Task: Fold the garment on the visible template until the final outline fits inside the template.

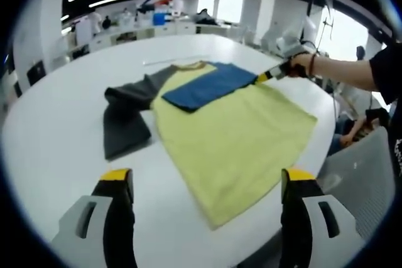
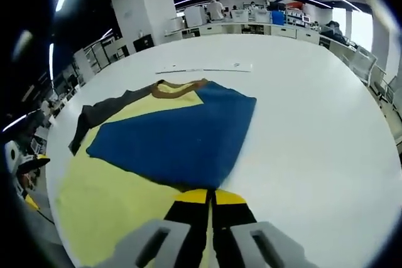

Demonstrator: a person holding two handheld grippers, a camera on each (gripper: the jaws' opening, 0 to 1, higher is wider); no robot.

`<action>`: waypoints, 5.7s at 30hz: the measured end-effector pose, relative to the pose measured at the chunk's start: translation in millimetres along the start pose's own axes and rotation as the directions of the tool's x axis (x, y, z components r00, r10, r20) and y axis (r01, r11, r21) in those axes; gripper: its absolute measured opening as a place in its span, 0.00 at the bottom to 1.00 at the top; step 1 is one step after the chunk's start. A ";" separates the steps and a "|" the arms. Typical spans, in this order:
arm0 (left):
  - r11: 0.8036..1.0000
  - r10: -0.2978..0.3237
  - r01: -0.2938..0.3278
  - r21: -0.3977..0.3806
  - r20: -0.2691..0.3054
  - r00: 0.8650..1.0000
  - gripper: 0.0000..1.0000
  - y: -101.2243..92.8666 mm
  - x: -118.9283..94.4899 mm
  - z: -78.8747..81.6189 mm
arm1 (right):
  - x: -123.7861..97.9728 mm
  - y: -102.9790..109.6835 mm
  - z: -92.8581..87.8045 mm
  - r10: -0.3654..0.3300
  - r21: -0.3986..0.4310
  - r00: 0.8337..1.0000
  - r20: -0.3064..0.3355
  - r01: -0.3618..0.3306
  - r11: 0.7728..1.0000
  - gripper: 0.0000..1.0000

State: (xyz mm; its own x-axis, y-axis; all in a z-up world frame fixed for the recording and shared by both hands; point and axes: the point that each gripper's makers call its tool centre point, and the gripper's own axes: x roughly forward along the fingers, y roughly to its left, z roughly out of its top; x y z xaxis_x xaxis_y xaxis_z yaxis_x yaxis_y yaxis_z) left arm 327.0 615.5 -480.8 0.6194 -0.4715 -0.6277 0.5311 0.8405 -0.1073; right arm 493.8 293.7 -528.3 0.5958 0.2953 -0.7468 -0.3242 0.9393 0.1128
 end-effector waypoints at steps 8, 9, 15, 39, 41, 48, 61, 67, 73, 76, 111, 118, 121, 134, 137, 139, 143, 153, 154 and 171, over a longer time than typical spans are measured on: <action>1.000 -0.001 0.001 0.004 -0.010 1.000 0.94 0.1 0.8 -3.1 | -4.6 -12.0 0.3 -0.052 -0.033 0.999 -0.005 0.052 0.998 0.00; 1.000 -0.001 0.001 0.004 -0.008 1.000 0.94 -0.4 0.9 -2.3 | -4.0 -11.9 -0.1 -0.053 -0.035 0.999 -0.007 0.052 0.998 0.00; 1.000 0.001 -0.001 0.006 -0.004 1.000 0.94 0.2 0.0 -0.8 | -2.7 -13.5 -1.5 -0.062 -0.033 0.998 -0.017 0.061 0.998 0.00; 1.000 0.008 -0.008 0.017 -0.004 1.000 0.94 7.6 2.7 3.7 | -14.3 -45.5 -15.1 -0.065 0.004 0.996 -0.062 0.066 0.998 0.00; 1.000 0.012 -0.012 0.014 -0.005 1.000 0.94 8.5 2.9 3.2 | -15.1 -46.7 -15.4 -0.068 -0.001 0.996 -0.065 0.068 0.998 0.00; 1.000 0.018 -0.018 0.014 -0.010 1.000 0.94 11.3 2.0 2.6 | -17.8 -57.6 -18.5 -0.069 0.025 0.995 -0.074 0.071 0.997 0.00; 1.000 0.025 -0.025 0.012 -0.009 1.000 0.93 13.0 2.8 4.1 | -22.5 -75.7 -21.5 -0.095 0.004 0.991 -0.091 0.096 0.995 0.00; 0.999 0.038 -0.038 0.012 -0.018 0.999 0.93 17.3 2.0 3.0 | -26.6 -84.4 -24.7 -0.108 0.019 0.989 -0.098 0.110 0.994 0.00; 0.999 0.044 -0.044 0.008 -0.014 0.999 0.92 20.2 1.5 5.1 | -27.8 -86.4 -25.8 -0.113 0.008 0.988 -0.102 0.115 0.993 0.00; 0.999 0.045 -0.045 0.007 -0.015 0.999 0.92 21.0 1.2 5.4 | -28.0 -85.3 -25.5 -0.107 0.020 0.989 -0.100 0.109 0.994 0.00; 0.962 0.164 -0.151 -0.228 0.040 0.986 0.74 82.3 5.3 21.5 | -111.0 10.5 4.8 0.157 -0.087 0.981 0.117 -0.147 0.985 0.80; 0.942 0.182 -0.159 -0.295 0.052 0.982 0.64 93.2 16.5 21.6 | -127.3 24.1 3.6 0.189 -0.086 0.971 0.146 -0.178 0.980 0.80; 0.920 0.217 -0.184 -0.345 0.057 0.975 0.60 102.2 22.6 21.7 | -134.6 29.9 4.0 0.196 -0.085 0.968 0.158 -0.185 0.979 0.79; 0.847 0.333 -0.279 -0.453 0.042 0.942 0.38 127.3 45.0 19.0 | -141.6 24.9 -2.9 0.149 -0.092 0.975 0.168 -0.135 0.987 0.77; 0.836 0.372 -0.329 -0.439 0.013 0.928 0.36 132.4 48.9 14.6 | -142.4 24.6 -6.1 0.153 -0.077 0.975 0.164 -0.141 0.987 0.77; 0.826 0.383 -0.345 -0.447 -0.004 0.924 0.34 134.3 50.6 11.9 | -143.1 25.0 -6.6 0.154 -0.075 0.974 0.164 -0.143 0.987 0.77; 0.810 0.400 -0.359 -0.464 -0.011 0.917 0.31 135.5 54.3 9.2 | -145.9 25.3 -5.6 0.152 -0.079 0.974 0.171 -0.140 0.987 0.77; 0.771 0.426 -0.406 -0.490 -0.077 0.901 0.18 135.8 61.2 1.9 | -151.6 29.6 -6.2 0.159 -0.080 0.971 0.179 -0.147 0.986 0.79; 0.770 0.432 -0.419 -0.481 -0.090 0.898 0.13 137.5 61.1 0.5 | -152.0 29.3 -6.1 0.157 -0.078 0.971 0.182 -0.145 0.986 0.79; 0.817 0.445 -0.449 -0.363 -0.100 0.890 0.00 170.1 47.1 10.1 | -149.4 33.5 -9.9 0.159 -0.065 0.970 0.183 -0.149 0.987 0.78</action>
State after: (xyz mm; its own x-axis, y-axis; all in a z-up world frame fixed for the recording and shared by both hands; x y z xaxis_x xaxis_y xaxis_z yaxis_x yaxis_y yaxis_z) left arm 452.3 733.5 -520.8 0.7296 -0.0194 -0.6837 -0.0538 0.9949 -0.0856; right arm 386.7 279.4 -419.5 0.6612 0.4674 -0.5868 -0.4566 0.8713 0.1795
